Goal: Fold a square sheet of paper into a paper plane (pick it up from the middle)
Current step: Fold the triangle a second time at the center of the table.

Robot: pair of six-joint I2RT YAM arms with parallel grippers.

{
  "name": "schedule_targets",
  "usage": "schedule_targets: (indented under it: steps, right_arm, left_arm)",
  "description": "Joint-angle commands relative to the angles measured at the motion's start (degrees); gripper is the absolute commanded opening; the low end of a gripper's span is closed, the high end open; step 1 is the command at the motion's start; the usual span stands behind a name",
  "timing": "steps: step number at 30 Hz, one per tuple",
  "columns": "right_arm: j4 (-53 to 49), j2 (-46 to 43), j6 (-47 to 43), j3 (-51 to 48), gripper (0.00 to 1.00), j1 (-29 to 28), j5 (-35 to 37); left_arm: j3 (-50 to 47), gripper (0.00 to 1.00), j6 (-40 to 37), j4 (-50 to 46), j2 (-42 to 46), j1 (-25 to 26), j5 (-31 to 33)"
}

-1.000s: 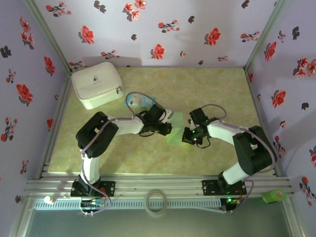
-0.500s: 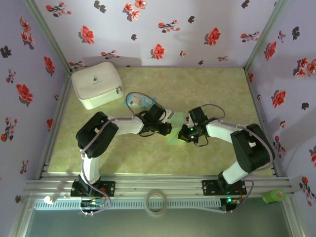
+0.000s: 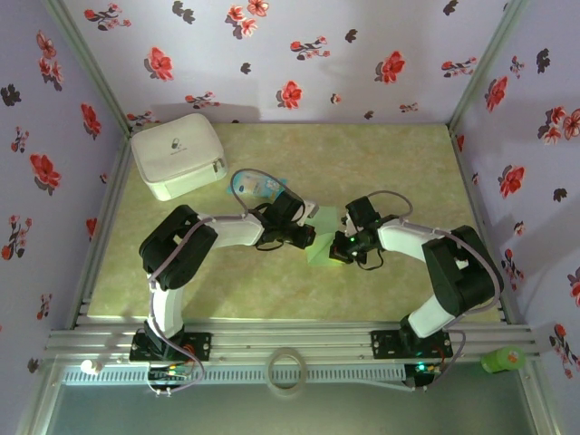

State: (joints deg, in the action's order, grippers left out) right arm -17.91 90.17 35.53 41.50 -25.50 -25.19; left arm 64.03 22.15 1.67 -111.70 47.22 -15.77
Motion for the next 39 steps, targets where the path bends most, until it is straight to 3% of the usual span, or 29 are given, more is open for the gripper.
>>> schedule_targets:
  steps: [1,39]
  right_arm:
    - [-4.3,1.2,-1.3,0.1,0.03,0.4,3.4]
    - [-4.0,1.5,-1.6,-0.1,0.05,0.4,3.2]
  left_arm:
    - [0.8,0.0,-0.8,-0.2,-0.7,-0.4,0.8]
    - [-1.1,0.0,0.0,1.4,-1.1,-0.4,2.2]
